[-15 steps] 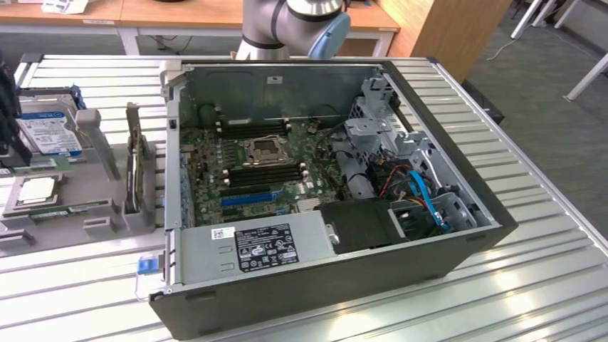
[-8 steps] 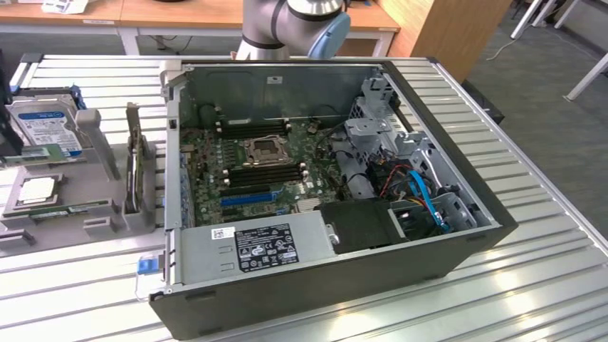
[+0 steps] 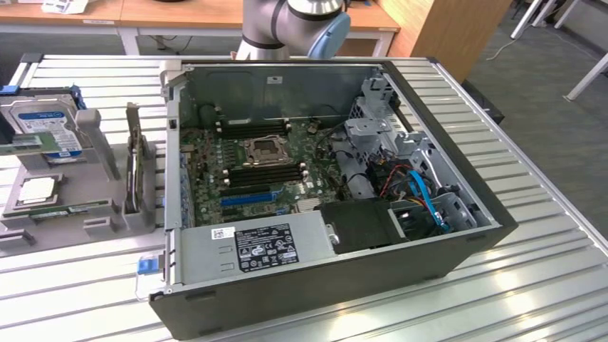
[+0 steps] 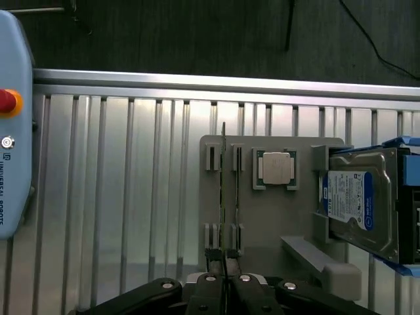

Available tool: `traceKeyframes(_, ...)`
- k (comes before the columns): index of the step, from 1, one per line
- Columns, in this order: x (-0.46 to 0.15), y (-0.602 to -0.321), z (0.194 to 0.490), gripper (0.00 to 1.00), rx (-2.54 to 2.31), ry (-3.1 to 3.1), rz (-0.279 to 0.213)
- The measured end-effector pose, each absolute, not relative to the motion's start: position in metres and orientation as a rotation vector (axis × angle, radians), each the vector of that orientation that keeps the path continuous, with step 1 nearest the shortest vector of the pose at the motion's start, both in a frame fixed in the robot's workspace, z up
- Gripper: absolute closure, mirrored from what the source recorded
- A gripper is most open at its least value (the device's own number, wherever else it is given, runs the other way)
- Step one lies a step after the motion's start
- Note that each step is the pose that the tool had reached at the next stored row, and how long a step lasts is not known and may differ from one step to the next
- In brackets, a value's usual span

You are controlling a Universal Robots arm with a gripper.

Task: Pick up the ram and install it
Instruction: 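Pick up the ram and move it above insertion slot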

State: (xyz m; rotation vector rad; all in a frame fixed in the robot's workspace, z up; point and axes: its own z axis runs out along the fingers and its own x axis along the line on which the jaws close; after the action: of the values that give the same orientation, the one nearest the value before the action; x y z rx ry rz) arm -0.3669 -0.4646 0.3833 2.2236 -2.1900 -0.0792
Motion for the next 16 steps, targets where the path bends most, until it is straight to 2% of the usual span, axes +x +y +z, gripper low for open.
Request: traceKeyframes(16, -0.367, -0.465, 0.405, 0.88, 2.224, -2.19, -0.079)
